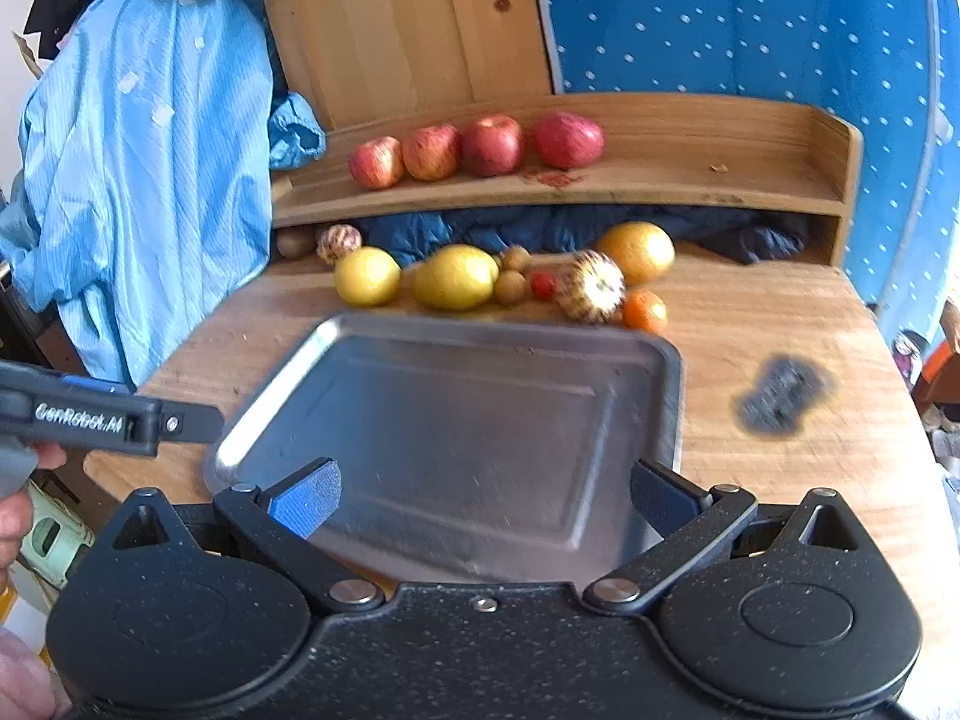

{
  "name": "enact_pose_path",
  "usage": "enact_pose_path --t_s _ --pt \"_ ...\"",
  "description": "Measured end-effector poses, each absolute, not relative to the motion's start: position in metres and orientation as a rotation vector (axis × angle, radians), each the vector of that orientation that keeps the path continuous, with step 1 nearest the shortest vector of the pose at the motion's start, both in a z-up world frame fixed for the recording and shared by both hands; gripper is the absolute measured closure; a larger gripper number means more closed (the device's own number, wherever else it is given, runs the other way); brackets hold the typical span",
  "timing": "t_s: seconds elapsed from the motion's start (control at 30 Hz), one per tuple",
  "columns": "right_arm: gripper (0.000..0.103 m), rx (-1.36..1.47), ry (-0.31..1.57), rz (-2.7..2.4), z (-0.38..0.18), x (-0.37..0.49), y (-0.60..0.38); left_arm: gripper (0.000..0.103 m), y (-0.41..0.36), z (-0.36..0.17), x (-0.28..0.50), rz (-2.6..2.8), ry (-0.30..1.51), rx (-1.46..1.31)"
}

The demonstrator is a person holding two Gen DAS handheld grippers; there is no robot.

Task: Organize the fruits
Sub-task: 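Grasp the striped pepino melon with the left tool while the right tool grasps a yellow lemon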

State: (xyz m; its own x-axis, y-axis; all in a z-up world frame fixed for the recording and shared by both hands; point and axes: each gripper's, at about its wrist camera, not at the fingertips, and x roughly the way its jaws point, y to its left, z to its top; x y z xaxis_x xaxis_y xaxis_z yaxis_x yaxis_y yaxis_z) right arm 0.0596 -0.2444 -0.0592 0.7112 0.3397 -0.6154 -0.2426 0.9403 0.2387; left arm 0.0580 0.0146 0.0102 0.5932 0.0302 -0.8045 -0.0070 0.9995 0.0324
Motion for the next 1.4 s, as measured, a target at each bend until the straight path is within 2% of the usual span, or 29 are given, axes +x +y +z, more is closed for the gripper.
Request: enact_pose_path --t_s 0.3,0.63,1.1,1.3,1.4 --pt "0.001 0.124 0.668 0.320 -0.045 0.110 -0.210 0.001 0.061 0.012 0.139 0.002 0.962 -0.063" --pt "0.001 0.015 0.706 0.364 -0.036 0.181 -0.151 0.001 0.110 0.005 0.238 -0.021 0.940 -0.053" --pt "0.001 -0.078 0.800 0.391 -0.046 0.261 -0.074 0.001 0.135 -0.047 0.341 -0.098 1.043 -0.153" --pt "0.008 -0.109 0.848 0.393 -0.062 0.284 -0.048 0.001 0.132 -0.065 0.363 -0.137 1.060 -0.134" --pt "0.012 -0.122 0.867 0.399 -0.067 0.293 -0.039 0.004 0.134 -0.074 0.371 -0.169 1.068 -0.152"
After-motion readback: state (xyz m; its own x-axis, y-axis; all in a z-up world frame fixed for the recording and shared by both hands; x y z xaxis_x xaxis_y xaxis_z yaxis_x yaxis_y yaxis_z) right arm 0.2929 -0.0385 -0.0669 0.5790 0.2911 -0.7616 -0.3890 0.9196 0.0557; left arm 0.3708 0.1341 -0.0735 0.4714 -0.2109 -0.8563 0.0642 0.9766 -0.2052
